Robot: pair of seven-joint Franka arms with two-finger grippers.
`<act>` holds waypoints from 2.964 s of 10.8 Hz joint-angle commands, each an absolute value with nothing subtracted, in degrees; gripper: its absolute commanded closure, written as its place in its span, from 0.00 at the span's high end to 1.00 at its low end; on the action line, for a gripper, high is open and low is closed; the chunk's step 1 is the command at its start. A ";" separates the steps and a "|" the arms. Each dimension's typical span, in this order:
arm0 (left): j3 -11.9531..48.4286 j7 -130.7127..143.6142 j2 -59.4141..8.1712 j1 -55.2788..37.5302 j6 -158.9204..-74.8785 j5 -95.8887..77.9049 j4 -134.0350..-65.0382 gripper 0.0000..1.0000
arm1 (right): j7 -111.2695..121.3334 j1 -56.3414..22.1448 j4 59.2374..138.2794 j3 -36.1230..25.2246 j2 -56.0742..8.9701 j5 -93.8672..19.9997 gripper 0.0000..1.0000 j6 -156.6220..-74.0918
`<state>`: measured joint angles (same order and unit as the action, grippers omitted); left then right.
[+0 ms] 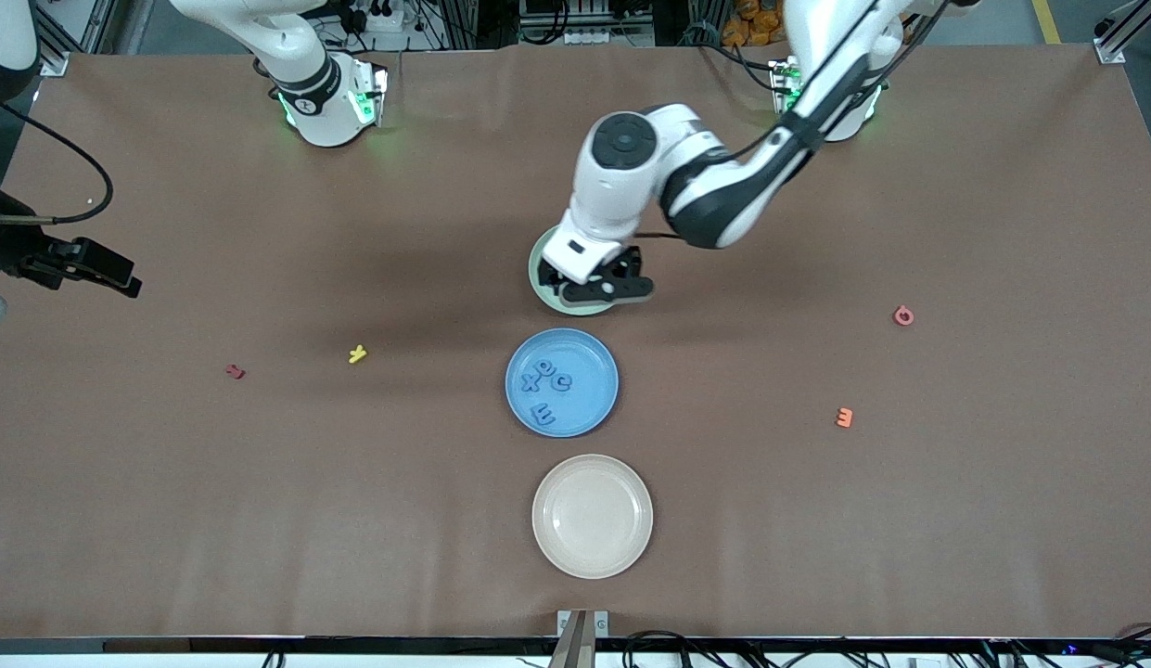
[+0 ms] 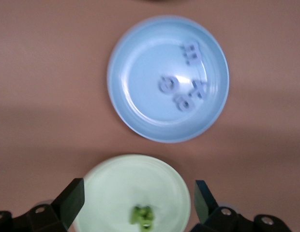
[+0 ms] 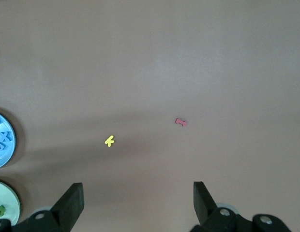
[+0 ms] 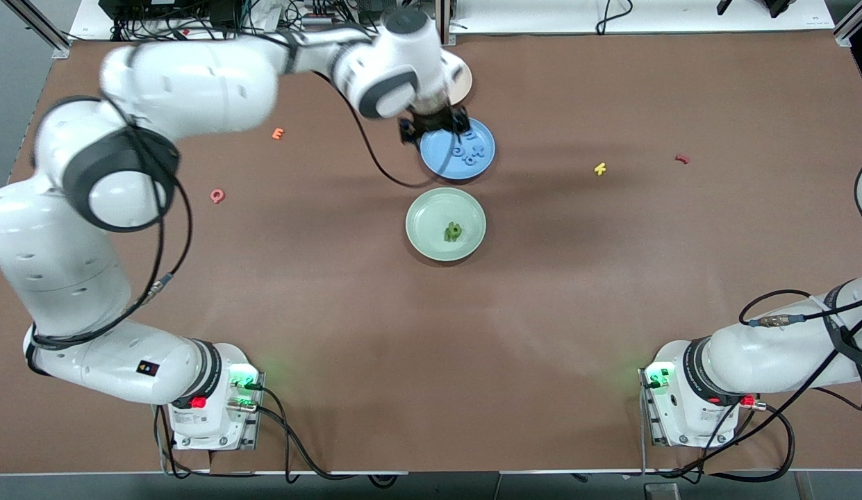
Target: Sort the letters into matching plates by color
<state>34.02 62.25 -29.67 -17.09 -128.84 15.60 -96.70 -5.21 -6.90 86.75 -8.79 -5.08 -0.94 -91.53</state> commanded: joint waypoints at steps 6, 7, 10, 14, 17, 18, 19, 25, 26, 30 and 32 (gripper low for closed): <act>30.78 31.12 -4.87 0.42 -110.87 -2.20 -97.65 1.00 | -4.83 -6.33 86.31 -8.53 -5.36 -1.49 1.00 -91.58; 29.28 28.94 -1.44 0.79 -107.00 -2.20 -97.30 1.00 | -4.83 -6.59 86.31 -8.53 -5.36 -1.41 1.00 -91.58; 28.65 28.30 5.61 6.14 -101.87 -2.29 -97.30 1.00 | -4.75 -6.76 86.31 -8.53 -5.36 -1.32 1.00 -91.49; 19.81 12.11 6.68 8.09 -94.86 -2.28 -95.72 1.00 | -4.75 -6.68 86.40 -8.53 -5.36 -1.32 1.00 -91.32; 16.52 8.70 5.19 8.17 -91.86 -2.02 -92.56 1.00 | -4.66 -6.42 86.31 -8.53 -5.36 -1.32 1.00 -91.14; 16.52 7.48 4.40 8.96 -91.41 -1.85 -92.11 1.00 | -4.66 -6.50 86.31 -8.53 -5.36 -1.41 1.00 -91.23; 16.78 4.69 3.79 10.97 -91.41 -1.85 -91.94 1.00 | -4.22 -6.42 86.31 -8.53 -5.36 -1.32 1.00 -91.32; 14.68 2.55 -1.32 10.37 -87.71 0.00 -85.34 1.00 | -2.55 -6.33 85.52 -8.61 -5.36 -1.32 1.00 -91.32; 11.98 2.55 -0.27 7.67 -88.32 0.00 -85.43 1.00 | -2.46 -6.24 85.43 -8.61 -5.36 -1.41 1.00 -91.32; 6.85 3.52 0.18 2.10 -89.03 0.00 -85.96 1.00 | -2.55 -6.24 85.43 -8.61 -5.71 -1.41 1.00 -91.58; 6.94 3.52 0.09 2.20 -89.64 0.09 -85.96 1.00 | -2.46 -6.42 85.43 -8.53 -5.71 -1.41 1.00 -91.49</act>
<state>7.14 3.71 -0.03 2.49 -88.98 -0.80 -86.08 -3.19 -6.78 86.31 -8.83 -5.24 -0.94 -91.65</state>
